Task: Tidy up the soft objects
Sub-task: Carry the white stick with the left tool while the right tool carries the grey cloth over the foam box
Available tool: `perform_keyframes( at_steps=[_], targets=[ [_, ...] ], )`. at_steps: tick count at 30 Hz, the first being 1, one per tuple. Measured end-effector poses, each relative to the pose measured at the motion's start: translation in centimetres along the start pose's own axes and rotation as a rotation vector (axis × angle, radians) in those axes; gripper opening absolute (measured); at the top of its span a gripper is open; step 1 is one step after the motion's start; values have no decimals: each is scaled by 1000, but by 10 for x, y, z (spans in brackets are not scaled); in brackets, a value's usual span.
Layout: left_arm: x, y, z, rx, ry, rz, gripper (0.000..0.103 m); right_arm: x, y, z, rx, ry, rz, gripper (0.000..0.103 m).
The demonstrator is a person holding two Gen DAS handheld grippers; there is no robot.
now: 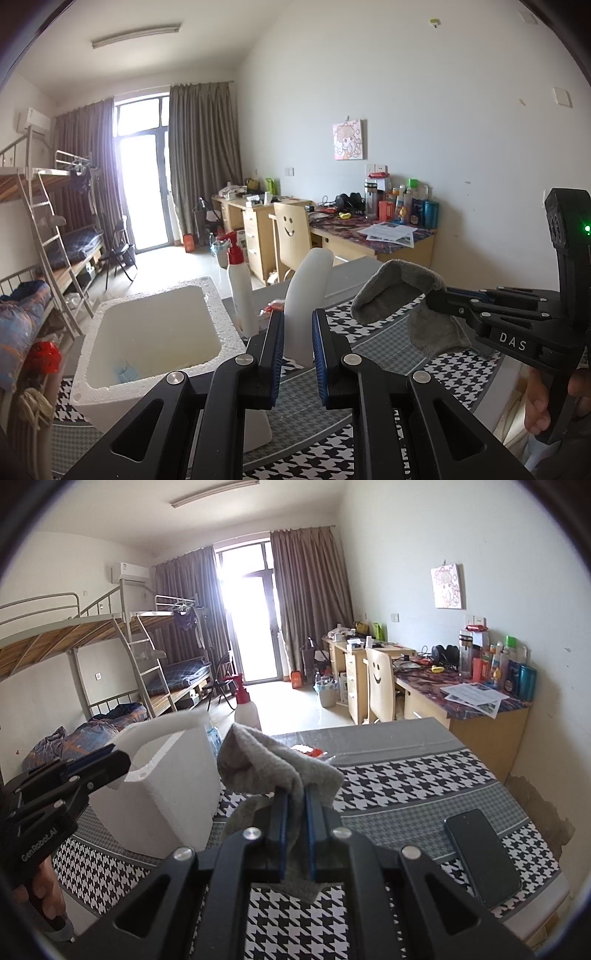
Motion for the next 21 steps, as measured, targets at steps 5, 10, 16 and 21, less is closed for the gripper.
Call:
perform_keyframes(
  at_steps=[5,10,16,21],
  targets=[
    [0,11,-1,18,0,-24,16,-2,11,-2,5,5,-26,11],
    [-2,26,0,36,7,-53,16,-8,25,-5,21,4,-54,11],
    [-3,44,1,52,15,-91,16,-20,41,-10,41,12,-89,11],
    [2,65,4,81,19,-166,16,-27,51,-15,47,13,-121,11]
  ],
)
Point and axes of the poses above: each gripper's, at about its wrist camera, not at the fingertips, and x roughly against the way its jaws point, y to its left, z to its underside, the point moved 9 cm from there along -x, roughly the way its jaws point, and after that the axes turned 13 degrees about -x, right-handed, at the moved point
